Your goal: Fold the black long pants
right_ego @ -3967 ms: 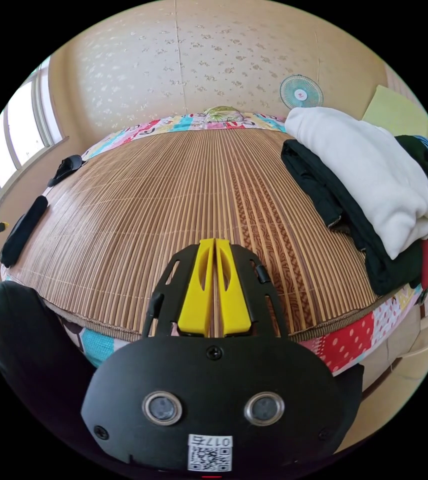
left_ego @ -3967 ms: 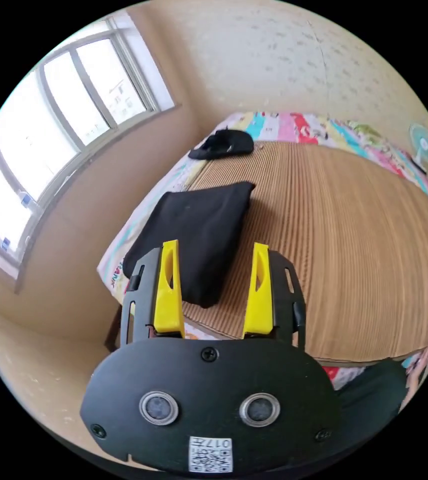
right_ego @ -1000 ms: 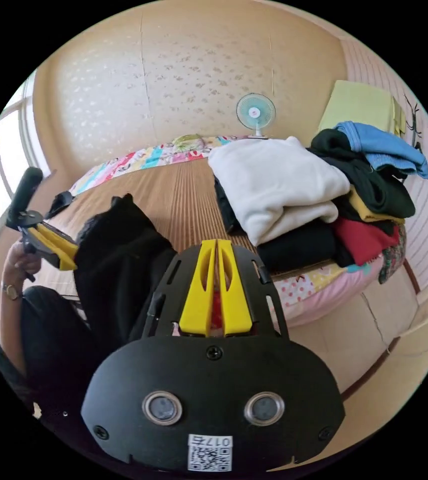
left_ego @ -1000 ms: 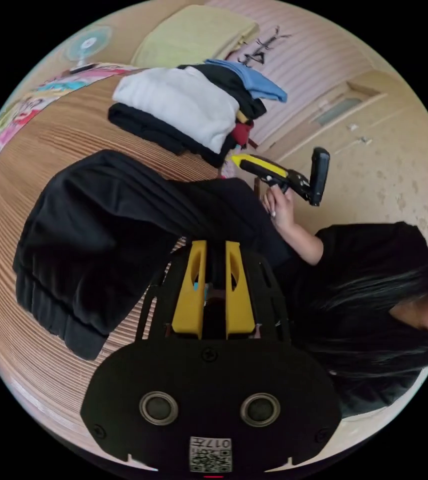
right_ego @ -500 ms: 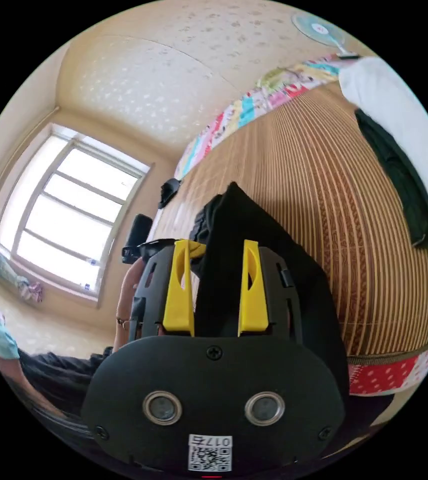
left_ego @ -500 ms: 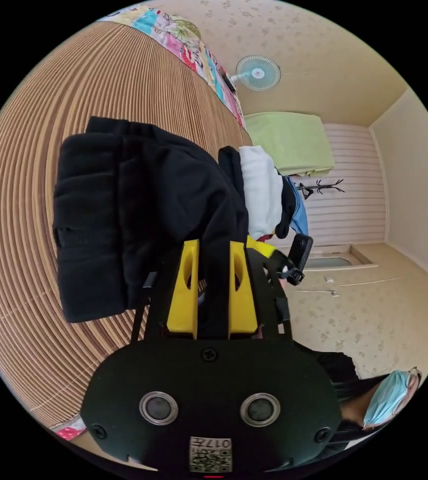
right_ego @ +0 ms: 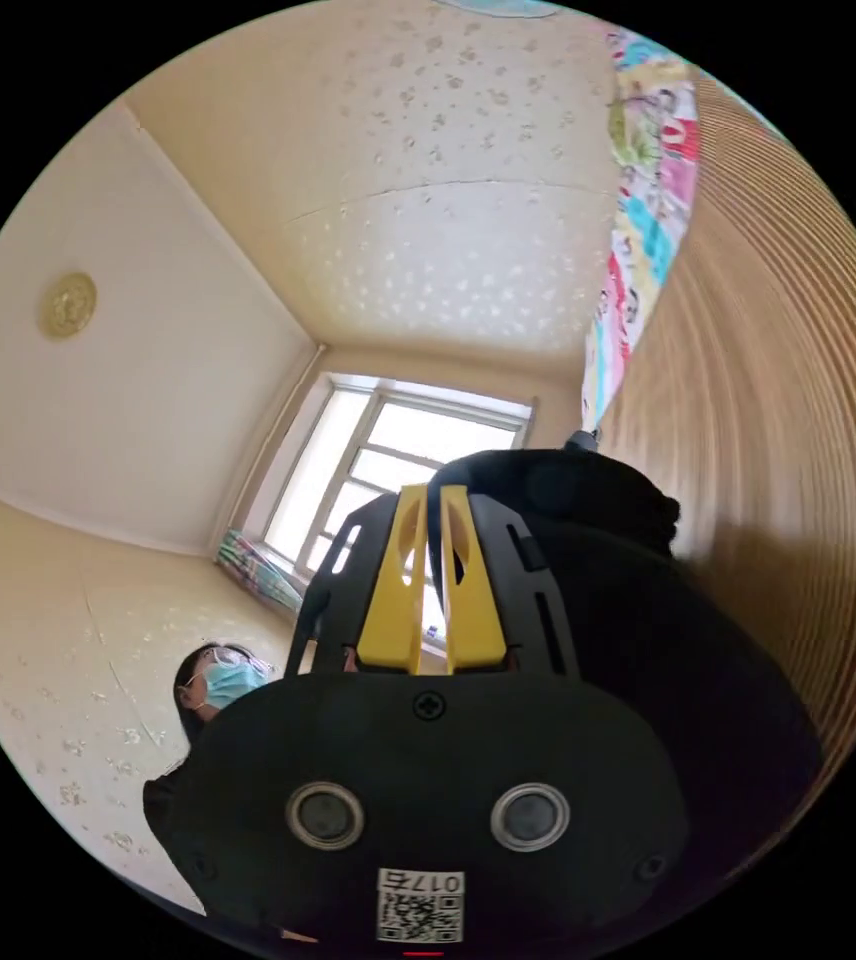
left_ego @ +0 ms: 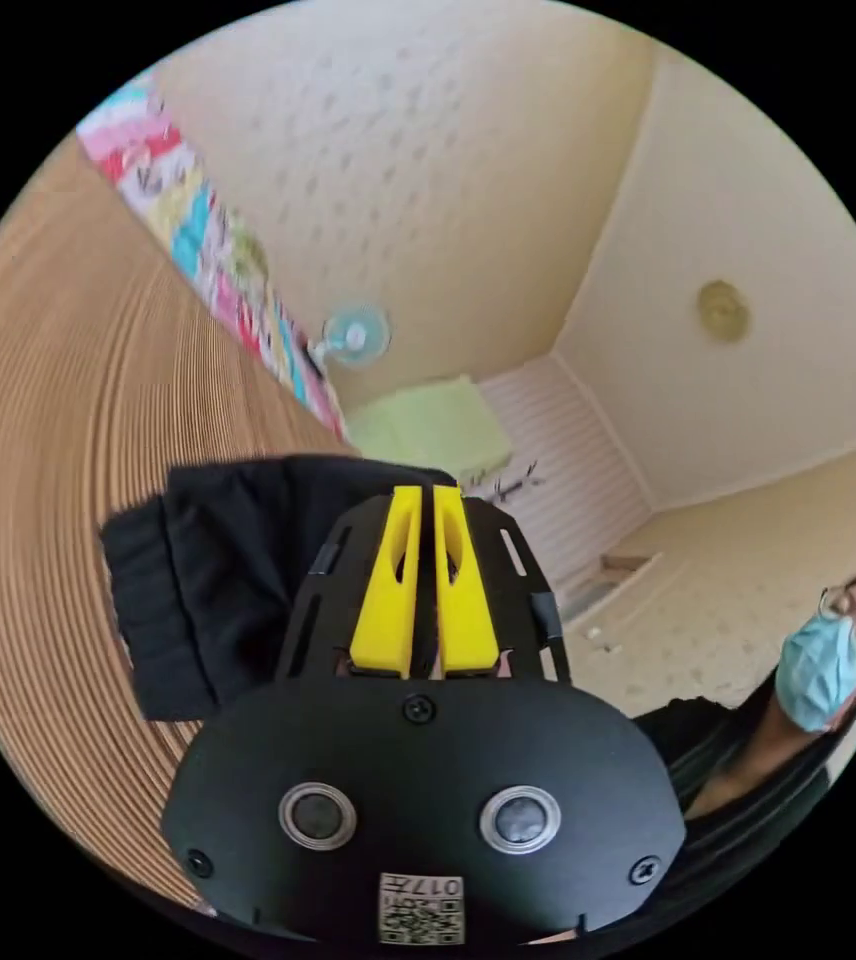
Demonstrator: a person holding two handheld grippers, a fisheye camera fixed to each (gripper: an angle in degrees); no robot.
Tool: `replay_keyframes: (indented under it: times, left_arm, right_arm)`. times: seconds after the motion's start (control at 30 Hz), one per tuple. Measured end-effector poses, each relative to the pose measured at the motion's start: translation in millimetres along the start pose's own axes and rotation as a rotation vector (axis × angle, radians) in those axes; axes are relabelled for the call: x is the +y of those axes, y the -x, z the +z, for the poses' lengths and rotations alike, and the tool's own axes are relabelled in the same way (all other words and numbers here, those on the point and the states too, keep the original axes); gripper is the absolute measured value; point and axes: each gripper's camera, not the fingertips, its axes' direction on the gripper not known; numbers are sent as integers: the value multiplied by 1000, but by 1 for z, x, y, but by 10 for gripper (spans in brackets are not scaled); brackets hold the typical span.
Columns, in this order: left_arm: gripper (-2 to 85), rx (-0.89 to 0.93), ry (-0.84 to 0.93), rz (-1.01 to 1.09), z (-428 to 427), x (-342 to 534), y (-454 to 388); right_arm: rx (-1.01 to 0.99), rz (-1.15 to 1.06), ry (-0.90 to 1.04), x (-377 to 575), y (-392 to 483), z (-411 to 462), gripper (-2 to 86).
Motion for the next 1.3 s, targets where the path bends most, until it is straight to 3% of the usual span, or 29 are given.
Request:
replay_keyframes:
  times: [0.1, 0.17, 0.27, 0.33, 0.43, 0.5, 0.73, 0.83, 0.9, 1.07, 1.17, 1.23, 1.3]
  left_arm:
    - [2, -136, -299, 89, -77, -19, -22]
    - [1, -241, -399, 68, -113, -22, -21]
    - [-6, -340, -519, -73, -146, -8, 0]
    - [-9, -397, -618, -179, -162, 7, 8]
    - [-10, -429, -453, -224, -146, -11, 14]
    - [-10, -445, -334, -198, -123, -25, 12]
    - [-9, -538, 114, -240, -20, -54, 23]
    - [-4, -568, 256, -268, 8, -57, 32]
    - [5, -575, 300, -285, 17, -56, 37]
    - [106, -533, 336, -360, 24, -51, 50]
    - [98, -479, 335, -335, 29, -51, 46]
    - [85, -491, 369, -309, 36, -49, 42]
    - [84, -532, 416, -313, 43, -47, 43]
  right_arm:
    - [5, -92, -31, -89, 48, 43, 24]
    - [94, -170, -111, -133, 76, 55, 25]
    - [424, -257, -254, -188, 99, 63, 30]
    - [821, -252, -328, -203, 90, 66, 39]
    - [1267, -116, -320, -199, 42, 68, 59]
    - [1375, -115, -215, -185, 3, 78, 62]
    - [1218, -214, 376, -79, -130, 176, 89]
    - [1220, -182, 532, -18, -168, 212, 131]
    - [1238, -173, 527, 21, -172, 224, 184]
    - [1167, -276, 471, 131, -143, 247, 210]
    - [1345, -432, 521, 192, -144, 270, 209]
    - [1532, -563, 660, 214, -150, 295, 186]
    - [1538, -485, 734, 199, -144, 303, 141]
